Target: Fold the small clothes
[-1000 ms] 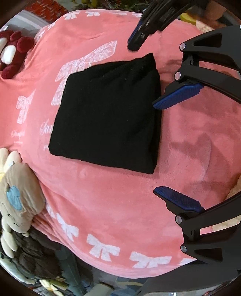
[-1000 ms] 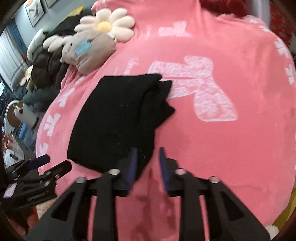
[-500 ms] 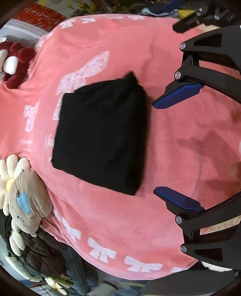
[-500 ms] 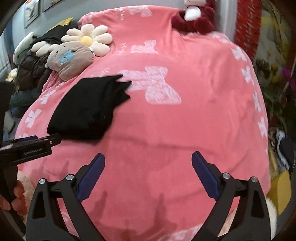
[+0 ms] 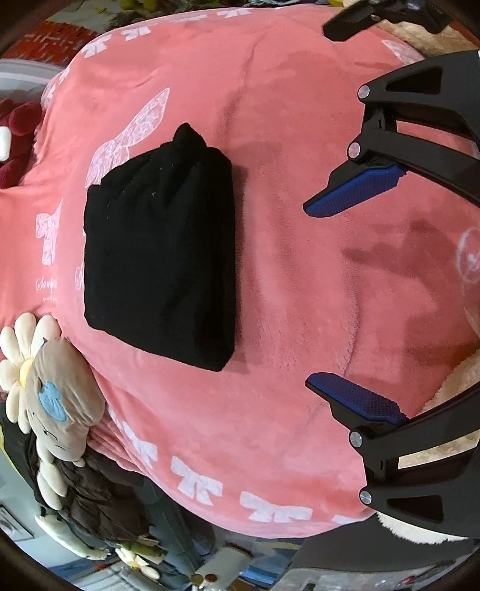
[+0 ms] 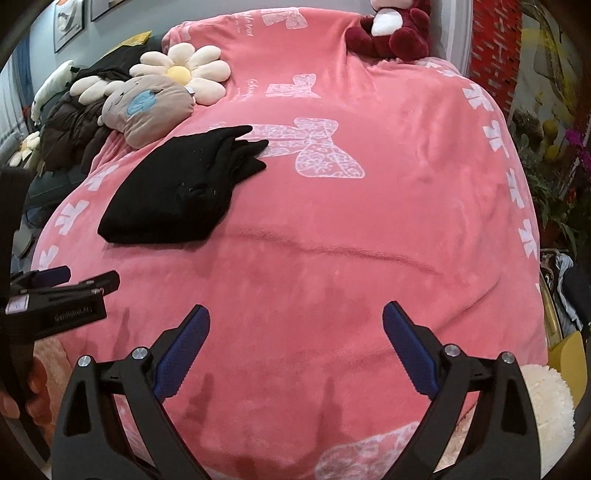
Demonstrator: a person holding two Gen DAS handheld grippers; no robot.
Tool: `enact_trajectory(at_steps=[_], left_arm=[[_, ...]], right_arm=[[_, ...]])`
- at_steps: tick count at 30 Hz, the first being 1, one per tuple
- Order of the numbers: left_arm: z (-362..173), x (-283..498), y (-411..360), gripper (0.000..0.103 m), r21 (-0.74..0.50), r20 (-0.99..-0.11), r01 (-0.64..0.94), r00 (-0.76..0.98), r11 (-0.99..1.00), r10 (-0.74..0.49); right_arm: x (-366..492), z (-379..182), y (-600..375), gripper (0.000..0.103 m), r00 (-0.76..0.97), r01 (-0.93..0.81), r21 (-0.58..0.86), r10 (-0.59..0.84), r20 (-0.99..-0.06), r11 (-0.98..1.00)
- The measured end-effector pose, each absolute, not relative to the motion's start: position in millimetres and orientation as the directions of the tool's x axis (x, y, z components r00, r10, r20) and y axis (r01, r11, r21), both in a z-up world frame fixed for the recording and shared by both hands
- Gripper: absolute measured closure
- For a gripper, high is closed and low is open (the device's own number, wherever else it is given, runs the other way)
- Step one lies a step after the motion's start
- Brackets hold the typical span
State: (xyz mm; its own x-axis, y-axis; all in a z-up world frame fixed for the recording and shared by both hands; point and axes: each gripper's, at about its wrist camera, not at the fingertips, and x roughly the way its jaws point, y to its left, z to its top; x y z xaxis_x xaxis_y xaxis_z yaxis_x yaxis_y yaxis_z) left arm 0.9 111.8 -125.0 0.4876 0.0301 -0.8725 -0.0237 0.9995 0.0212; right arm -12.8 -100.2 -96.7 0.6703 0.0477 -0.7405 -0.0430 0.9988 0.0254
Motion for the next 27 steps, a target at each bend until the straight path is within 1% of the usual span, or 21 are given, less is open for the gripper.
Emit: enact_trajectory(at_steps=[11,13,16,23,27], left_arm=[[-134.0,-0.6,112.4,0.021,-0.004,-0.888,-0.032,0.459,0.999,0.011],[-133.3,-1.4,112.2,0.019,-0.01,-0.886,-0.03,0.464,1.0,0.005],[-133.1,-3.0,113.2,0.006,-0.017,-0.883,-0.036,0.469,0.999,0.002],[-130.1,-7.1,113.1,0.005,-0.062,-0.871,-0.028,0.49,0.998,-0.04],[-126.0,-9.5,107.2,0.005,-0.036,-0.86,-0.008,0.51,0.999,-0.027]], right_arm=[[-18.7,-106.7,-109.5,0.011,0.661,-0.03,0.022,0.036,-0.75,0.999],[-19.2,-107.9,-109.4,0.011,0.658,-0.027,0.02,0.032,-0.753,0.999],[-20.0,-108.4,-107.8,0.011,0.658,-0.032,0.013,0.031,-0.753,0.999],[-21.8,-110.0,-104.4,0.011,0.656,-0.033,0.01,0.03,-0.754,0.999],[-22.0,-110.4,-107.9,0.011,0.655,-0.027,0.018,0.031,-0.755,0.999]])
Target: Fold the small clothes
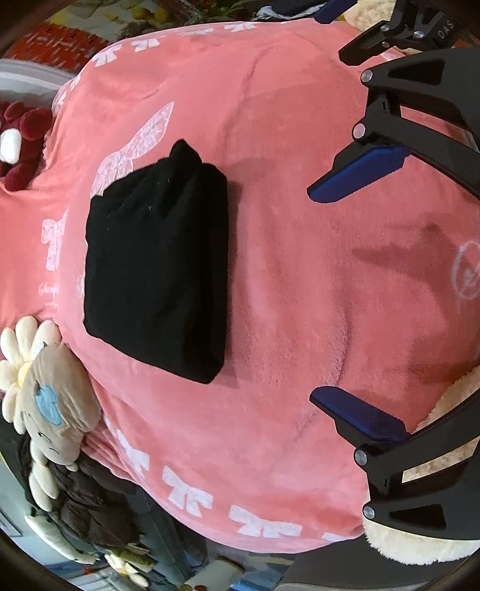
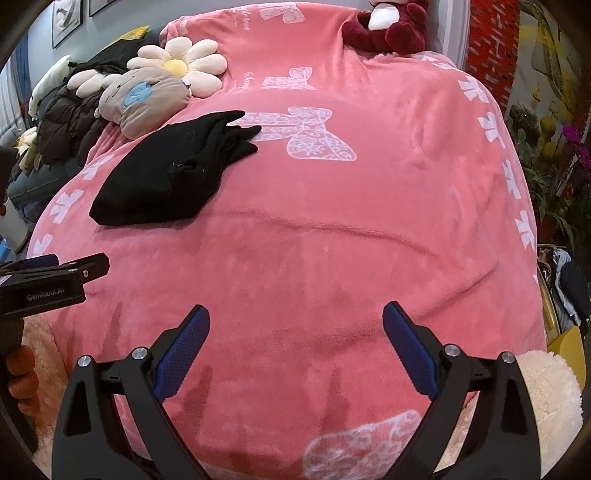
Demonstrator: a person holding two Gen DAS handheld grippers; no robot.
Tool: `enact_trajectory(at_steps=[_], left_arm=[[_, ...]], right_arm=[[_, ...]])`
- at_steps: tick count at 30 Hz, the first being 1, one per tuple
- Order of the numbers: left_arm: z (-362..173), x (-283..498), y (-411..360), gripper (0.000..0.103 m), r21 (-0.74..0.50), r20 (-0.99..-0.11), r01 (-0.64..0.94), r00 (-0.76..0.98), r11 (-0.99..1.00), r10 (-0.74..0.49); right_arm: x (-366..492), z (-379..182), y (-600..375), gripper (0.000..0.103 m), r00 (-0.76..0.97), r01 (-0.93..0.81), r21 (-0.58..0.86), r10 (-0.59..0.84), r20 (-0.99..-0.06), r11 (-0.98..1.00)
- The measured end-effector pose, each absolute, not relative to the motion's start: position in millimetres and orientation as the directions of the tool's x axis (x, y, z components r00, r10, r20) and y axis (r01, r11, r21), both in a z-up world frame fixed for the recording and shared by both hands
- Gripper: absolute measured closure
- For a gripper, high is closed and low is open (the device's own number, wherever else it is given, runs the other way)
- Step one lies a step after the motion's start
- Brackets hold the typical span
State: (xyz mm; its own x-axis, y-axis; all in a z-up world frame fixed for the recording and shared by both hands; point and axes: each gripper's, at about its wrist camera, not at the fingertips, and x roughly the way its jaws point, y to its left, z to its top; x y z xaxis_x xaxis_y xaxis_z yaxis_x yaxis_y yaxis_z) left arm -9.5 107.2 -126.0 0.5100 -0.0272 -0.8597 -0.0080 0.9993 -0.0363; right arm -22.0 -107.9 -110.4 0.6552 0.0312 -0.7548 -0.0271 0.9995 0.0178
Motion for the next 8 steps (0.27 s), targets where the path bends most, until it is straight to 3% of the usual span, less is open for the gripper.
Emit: enact_trajectory(at_steps=[8], left_arm=[[-129.3,-7.4,113.8,0.015,-0.037,-0.871,-0.045,0.491,0.998,-0.01]], right_arm=[[-23.4,-113.1,-107.8,0.01,0.649,-0.027,0.009,0.025,-0.76,1.0]])
